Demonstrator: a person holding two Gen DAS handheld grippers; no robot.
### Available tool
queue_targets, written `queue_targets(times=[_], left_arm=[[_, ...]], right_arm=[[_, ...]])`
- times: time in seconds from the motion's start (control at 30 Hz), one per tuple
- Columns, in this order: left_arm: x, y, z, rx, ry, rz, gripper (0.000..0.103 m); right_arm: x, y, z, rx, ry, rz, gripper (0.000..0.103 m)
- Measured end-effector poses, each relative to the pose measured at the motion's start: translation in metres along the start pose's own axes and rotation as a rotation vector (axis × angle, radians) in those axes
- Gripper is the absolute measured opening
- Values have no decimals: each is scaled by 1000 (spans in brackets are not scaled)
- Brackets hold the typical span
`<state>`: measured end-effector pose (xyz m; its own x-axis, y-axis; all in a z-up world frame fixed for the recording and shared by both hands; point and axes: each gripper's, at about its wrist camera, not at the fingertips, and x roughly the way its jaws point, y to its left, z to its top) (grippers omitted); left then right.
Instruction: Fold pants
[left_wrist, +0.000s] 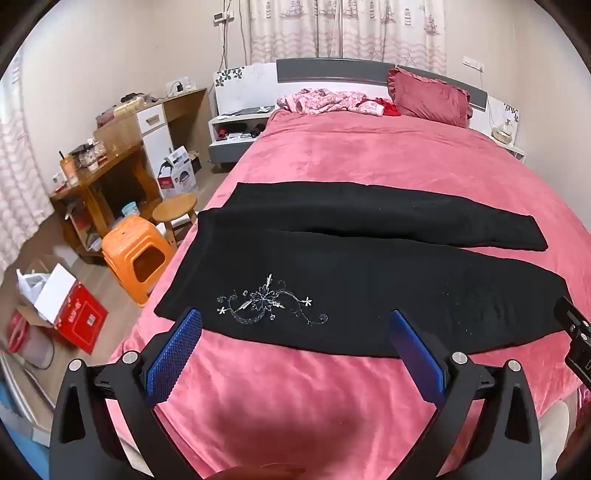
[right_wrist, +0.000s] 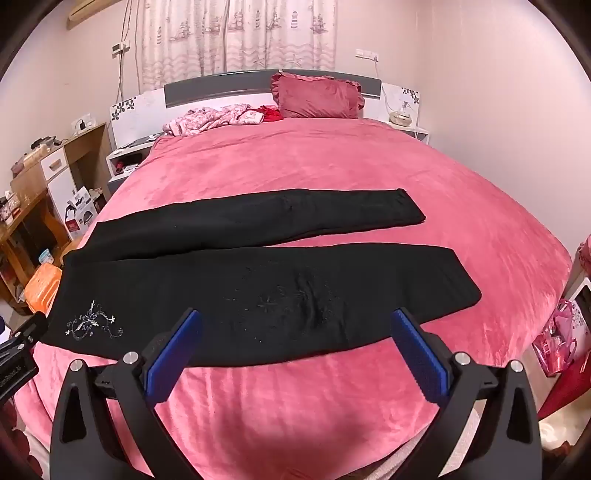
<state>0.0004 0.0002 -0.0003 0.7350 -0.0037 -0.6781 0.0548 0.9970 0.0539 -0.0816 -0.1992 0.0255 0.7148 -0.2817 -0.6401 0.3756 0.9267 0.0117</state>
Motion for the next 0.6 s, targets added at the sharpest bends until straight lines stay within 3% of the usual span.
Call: queue_targets(times=[0.6], left_arm=[[4,3,-1,-9,8,3,100]], right_arm=[[3,-6,-1,0,13,-2,101]])
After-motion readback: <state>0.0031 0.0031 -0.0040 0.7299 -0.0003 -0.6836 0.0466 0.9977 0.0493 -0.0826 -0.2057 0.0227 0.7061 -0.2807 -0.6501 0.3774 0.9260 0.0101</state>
